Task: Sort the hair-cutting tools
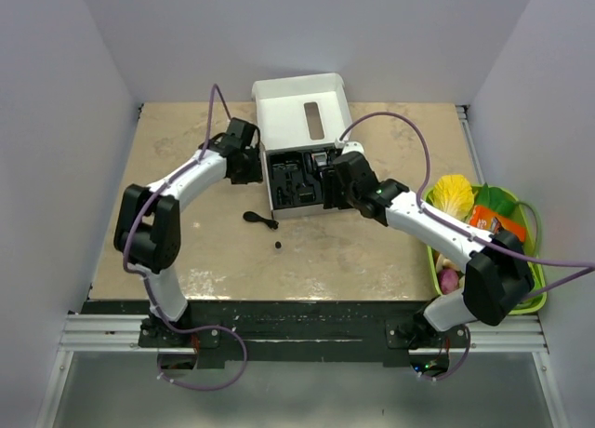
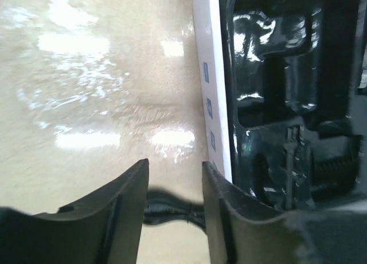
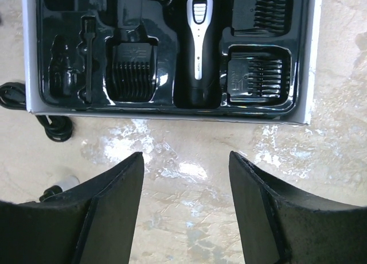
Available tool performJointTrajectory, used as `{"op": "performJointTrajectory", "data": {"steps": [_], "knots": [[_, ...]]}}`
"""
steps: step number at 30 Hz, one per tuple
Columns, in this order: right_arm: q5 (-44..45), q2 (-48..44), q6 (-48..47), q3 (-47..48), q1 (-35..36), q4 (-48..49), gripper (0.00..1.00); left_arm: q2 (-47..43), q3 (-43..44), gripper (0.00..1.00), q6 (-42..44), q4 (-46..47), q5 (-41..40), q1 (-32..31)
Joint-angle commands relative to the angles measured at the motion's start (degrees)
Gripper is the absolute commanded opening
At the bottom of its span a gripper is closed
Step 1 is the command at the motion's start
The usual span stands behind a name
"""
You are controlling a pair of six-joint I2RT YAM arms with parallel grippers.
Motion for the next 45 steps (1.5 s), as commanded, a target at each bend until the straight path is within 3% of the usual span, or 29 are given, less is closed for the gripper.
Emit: {"op": "performJointTrajectory", "data": {"steps": [1,7,17,24,35,45], "knots": [[-1.12,-0.6,-1.05,-0.12,0.74,0.71,0.64,-7.87,0.53,0.5,0.26,-4.61,-3.95,0.23],[-1.2,-0.51,-1.84,-0.12,1.0,0.53,0.64,-14.55,-6.94,0.62,-4.74,-5.85,0.8,0.14],[-1.82,-2.09,-1.57,-1.96,1.44,1.58,0.64,-21.86,-18.72,0.61,-20.73,-1.01,4.58,-0.03],[-2.26,-2.8,-1.31,-3.72,1.62,2.82,0.64,-18.87,-18.72,0.58,-30.48,-2.33,2.14,-2.32],[-3.31,-2.45,-1.75,-5.48,1.7,4.92,0.64,-16.06,-17.85,0.59,-36.03,-4.35,-4.29,-2.94],[-3.93,-1.66,-2.63,-5.66,1.7,5.98,0.65,-10.7,-16.18,0.59,-41.13,-5.32,-4.47,-2.94]]}}
